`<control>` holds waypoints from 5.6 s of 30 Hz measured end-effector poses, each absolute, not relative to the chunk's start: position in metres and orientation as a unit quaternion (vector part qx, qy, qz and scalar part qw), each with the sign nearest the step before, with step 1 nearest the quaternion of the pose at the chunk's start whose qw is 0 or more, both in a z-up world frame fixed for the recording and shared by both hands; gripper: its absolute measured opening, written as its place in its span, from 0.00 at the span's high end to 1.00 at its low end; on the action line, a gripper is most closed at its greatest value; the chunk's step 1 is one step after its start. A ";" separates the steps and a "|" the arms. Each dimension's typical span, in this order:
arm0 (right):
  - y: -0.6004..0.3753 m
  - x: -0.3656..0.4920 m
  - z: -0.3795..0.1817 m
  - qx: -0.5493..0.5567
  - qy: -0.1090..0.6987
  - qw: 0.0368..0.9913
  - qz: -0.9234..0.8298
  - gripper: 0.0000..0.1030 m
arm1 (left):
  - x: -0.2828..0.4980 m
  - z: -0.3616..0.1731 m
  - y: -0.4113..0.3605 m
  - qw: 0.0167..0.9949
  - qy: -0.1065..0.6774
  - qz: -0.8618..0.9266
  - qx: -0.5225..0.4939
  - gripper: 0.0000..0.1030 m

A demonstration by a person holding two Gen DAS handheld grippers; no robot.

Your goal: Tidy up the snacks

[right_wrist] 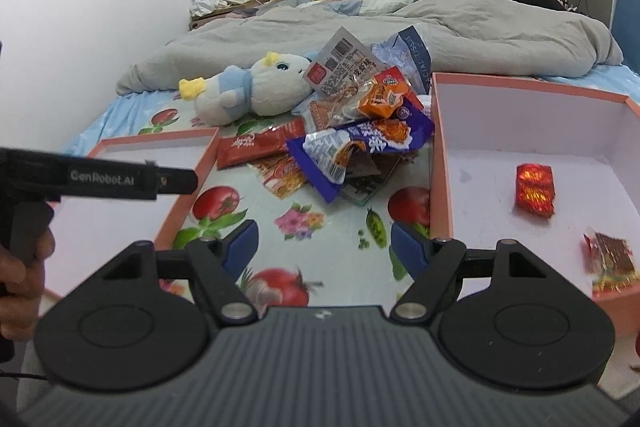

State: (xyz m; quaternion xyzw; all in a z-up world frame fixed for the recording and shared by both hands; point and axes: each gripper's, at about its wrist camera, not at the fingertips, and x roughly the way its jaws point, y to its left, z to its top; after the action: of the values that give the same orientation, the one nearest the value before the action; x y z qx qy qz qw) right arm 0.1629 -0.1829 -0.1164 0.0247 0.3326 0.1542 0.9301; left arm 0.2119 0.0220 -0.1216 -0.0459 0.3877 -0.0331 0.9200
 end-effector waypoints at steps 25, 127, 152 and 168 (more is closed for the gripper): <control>-0.147 0.283 -0.164 0.090 0.371 0.916 0.122 0.30 | 0.352 -0.197 0.037 0.894 0.411 -0.105 0.148 0.28; -0.157 0.157 -0.092 -0.036 0.381 0.907 0.176 0.87 | 0.202 -0.129 0.020 0.891 0.424 0.013 -0.159 0.60; -0.250 0.209 -0.002 -0.012 0.299 0.948 0.107 0.87 | 0.269 -0.005 -0.073 0.929 0.342 -0.053 -0.132 0.60; -0.341 0.248 -0.026 0.014 0.328 0.944 0.042 0.87 | 0.334 -0.031 -0.193 0.903 0.390 -0.145 -0.106 0.60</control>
State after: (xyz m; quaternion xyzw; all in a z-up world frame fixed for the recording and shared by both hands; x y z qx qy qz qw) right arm 0.2479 -0.3413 -0.0257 0.0136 0.3280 0.0419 0.9436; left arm 0.3335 -0.1932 -0.0315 -0.1062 0.3903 -0.1445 0.9031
